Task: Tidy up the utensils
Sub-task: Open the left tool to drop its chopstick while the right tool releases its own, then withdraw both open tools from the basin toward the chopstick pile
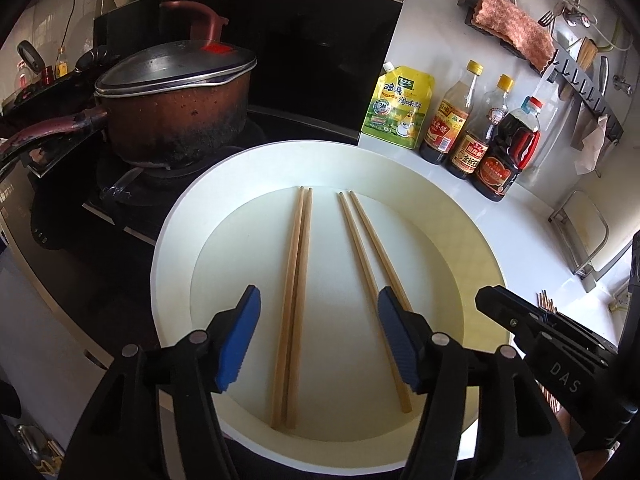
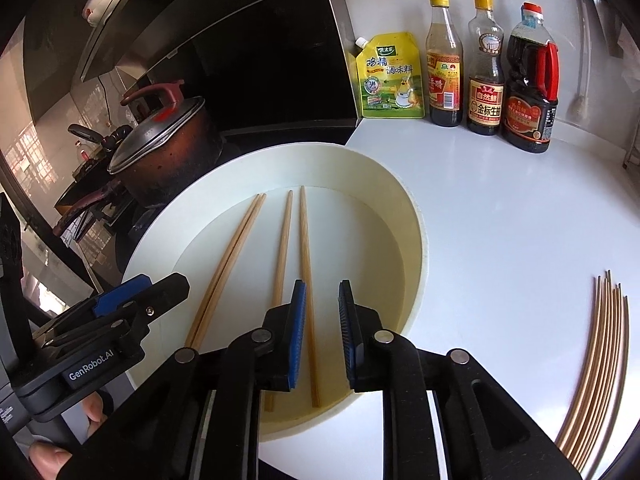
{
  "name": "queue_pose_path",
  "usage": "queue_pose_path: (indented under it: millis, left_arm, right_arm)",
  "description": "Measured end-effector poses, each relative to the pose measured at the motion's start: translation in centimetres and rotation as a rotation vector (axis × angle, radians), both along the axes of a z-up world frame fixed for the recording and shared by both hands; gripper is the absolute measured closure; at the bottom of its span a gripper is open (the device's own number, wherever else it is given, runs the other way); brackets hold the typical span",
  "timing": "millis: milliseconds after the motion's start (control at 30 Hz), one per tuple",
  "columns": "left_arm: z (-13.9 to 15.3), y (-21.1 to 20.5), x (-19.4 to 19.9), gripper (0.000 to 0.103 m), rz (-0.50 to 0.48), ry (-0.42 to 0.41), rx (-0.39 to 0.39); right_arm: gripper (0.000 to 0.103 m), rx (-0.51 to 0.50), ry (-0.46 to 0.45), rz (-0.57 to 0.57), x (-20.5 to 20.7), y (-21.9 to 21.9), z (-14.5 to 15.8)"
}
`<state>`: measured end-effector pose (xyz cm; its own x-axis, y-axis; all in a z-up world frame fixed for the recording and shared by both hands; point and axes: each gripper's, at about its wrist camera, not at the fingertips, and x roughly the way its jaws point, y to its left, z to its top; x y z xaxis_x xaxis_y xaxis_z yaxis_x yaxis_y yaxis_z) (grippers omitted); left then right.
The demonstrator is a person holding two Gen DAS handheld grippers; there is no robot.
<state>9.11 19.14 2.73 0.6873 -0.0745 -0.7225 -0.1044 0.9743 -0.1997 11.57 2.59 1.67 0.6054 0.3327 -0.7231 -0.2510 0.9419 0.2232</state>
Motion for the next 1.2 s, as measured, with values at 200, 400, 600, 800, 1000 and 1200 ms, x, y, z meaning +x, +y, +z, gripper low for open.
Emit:
queue_pose_path:
  millis: [200, 400, 600, 800, 1000, 1200]
  left_arm:
    - [0.6, -0.6, -0.8, 0.024, -0.001, -0.021, 0.018]
    - [1.1, -1.2, -1.3, 0.013, -0.006, -0.038, 0.024]
    - [1.9, -2.2, -1.8, 0.008, -0.023, -0.067, 0.037]
    - [2.4, -3.5, -2.2, 0.006, -0.045, -0.088, 0.05]
    - [2.7, -5.1, -2.3, 0.006, -0.07, -0.096, 0.054]
    - [2.8, -7.9, -2.6, 0.006, -0.123, -0.1, 0.063]
  right_arm:
    - [0.08, -0.005, -0.022, -0.021, -1.2, -1.3, 0.4]
    - [0.077, -0.01, -0.036, -0.05, -2.2, -3.1, 0.5]
    - [0.074, -0.028, -0.048, -0.083, -3.0, -4.8, 0.3]
    - [0.073, -0.02, -0.043, -0.118, -3.8, -6.9, 0.1]
    - [0.072, -0.02, -0.045, -0.151, -4.8, -9.3, 0.1]
    - [0.072, -0.025, -0.047, -0.207, -6.2, -12.6, 0.1]
